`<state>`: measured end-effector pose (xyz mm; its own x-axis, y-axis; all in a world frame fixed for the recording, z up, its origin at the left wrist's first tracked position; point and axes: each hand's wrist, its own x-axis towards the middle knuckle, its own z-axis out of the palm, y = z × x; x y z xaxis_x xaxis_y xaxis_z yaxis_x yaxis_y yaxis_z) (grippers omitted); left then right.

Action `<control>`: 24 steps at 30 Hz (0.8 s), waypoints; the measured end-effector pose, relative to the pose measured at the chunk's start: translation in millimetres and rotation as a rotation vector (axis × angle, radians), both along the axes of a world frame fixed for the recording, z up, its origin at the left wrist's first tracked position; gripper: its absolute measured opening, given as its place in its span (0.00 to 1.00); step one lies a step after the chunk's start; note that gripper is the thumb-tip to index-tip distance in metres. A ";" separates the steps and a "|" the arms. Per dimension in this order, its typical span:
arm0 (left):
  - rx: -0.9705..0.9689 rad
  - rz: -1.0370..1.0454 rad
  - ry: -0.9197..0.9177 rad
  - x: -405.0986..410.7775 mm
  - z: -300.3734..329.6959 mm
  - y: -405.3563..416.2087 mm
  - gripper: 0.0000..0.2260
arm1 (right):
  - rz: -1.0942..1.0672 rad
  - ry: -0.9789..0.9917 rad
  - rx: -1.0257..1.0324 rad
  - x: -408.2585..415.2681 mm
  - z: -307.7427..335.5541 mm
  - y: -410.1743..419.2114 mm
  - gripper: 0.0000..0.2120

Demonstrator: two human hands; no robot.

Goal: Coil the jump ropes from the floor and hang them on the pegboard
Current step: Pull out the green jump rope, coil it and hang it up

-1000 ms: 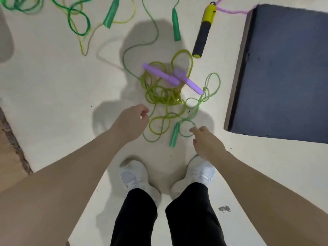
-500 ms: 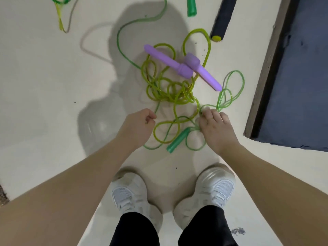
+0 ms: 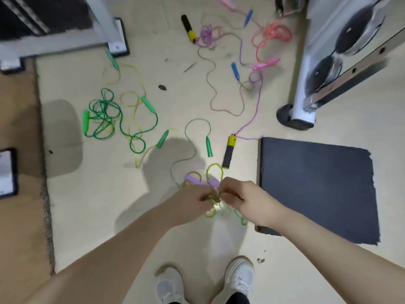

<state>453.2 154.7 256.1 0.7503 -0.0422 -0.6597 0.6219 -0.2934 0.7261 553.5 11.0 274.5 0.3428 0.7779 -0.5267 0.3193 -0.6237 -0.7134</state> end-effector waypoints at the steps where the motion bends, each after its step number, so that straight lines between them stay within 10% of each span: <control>1: 0.016 0.031 -0.049 5.0 29.7 8.3 0.07 | -0.031 -0.013 0.011 7.3 31.2 4.6 0.08; 11: 0.230 0.035 -0.176 -13.5 300.9 79.5 0.10 | -0.440 -0.130 0.231 13.5 305.7 23.9 0.12; 24: 0.537 -0.186 -0.312 -74.5 415.9 81.2 0.13 | -1.509 0.526 0.873 -6.7 451.6 -14.4 0.16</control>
<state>378.7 235.9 672.1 0.9221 0.0849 -0.3775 0.3091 -0.7484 0.5868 546.9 -3.4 726.1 0.8861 0.0746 -0.4575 -0.4421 0.4327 -0.7857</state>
